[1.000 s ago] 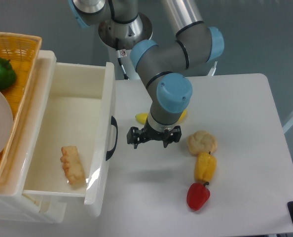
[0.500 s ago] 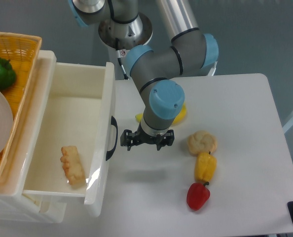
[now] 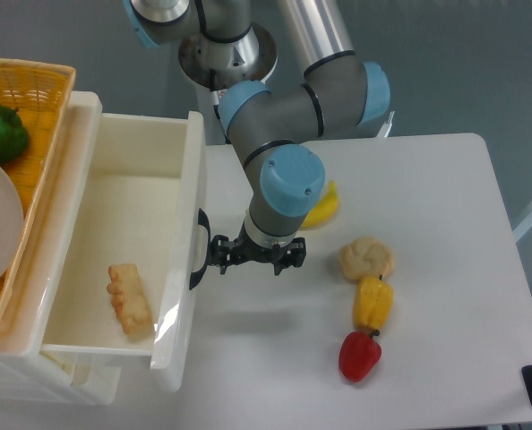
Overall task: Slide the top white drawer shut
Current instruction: 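Push the drawer front with the gripper to slide it shut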
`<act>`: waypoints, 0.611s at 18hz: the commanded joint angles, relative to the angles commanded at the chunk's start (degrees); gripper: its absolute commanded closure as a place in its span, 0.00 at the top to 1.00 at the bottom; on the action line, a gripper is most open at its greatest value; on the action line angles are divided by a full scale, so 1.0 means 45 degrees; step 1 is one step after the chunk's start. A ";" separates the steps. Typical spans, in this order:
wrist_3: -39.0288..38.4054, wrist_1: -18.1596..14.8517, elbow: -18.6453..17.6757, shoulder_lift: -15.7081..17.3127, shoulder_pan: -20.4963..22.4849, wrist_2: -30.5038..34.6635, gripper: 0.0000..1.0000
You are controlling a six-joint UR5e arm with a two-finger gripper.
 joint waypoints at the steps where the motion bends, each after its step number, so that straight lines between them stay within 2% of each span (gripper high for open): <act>1: 0.0000 0.0000 0.0000 0.0000 -0.0039 -0.0039 1.00; 11: -0.0039 0.0000 0.0000 0.0059 -0.0351 -0.0156 1.00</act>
